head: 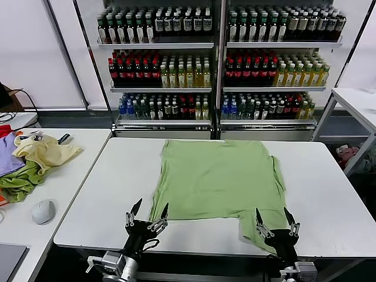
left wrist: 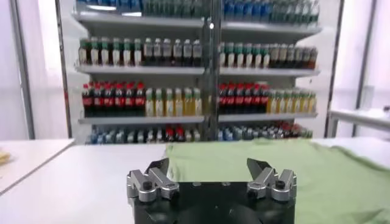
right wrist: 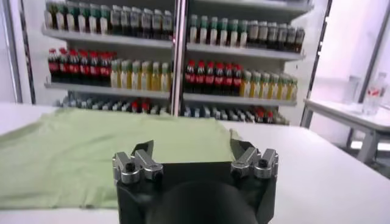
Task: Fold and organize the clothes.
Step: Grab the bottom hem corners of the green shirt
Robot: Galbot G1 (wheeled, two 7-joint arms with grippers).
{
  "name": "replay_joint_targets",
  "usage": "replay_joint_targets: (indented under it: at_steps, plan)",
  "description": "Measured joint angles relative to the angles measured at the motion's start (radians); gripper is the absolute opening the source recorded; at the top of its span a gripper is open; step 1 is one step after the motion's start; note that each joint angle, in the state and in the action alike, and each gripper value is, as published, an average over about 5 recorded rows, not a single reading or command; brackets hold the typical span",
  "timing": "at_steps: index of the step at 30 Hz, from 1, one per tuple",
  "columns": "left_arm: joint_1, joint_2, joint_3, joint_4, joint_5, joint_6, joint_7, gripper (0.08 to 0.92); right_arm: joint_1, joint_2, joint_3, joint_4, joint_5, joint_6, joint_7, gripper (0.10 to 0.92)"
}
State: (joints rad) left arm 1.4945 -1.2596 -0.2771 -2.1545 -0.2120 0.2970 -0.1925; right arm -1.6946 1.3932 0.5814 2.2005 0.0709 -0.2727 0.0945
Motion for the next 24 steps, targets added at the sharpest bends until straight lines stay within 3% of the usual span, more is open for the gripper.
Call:
replay_joint_targets:
  at_steps: [17,21,24]
  plan:
    - [-0.166,-0.022,0.058,0.164,-0.023,0.217,-0.098,0.823,-0.031,0.004,-0.002,-0.036,-0.047,-0.121,0.014,0.807]
    - [-0.175,-0.022,0.065,0.177,-0.028,0.238,-0.114,0.789,-0.031,0.005,-0.006,-0.045,-0.043,-0.124,0.026,0.716]
    - [-0.174,-0.022,0.067,0.179,-0.039,0.249,-0.120,0.706,-0.032,0.006,-0.007,-0.048,-0.031,-0.125,0.036,0.629]
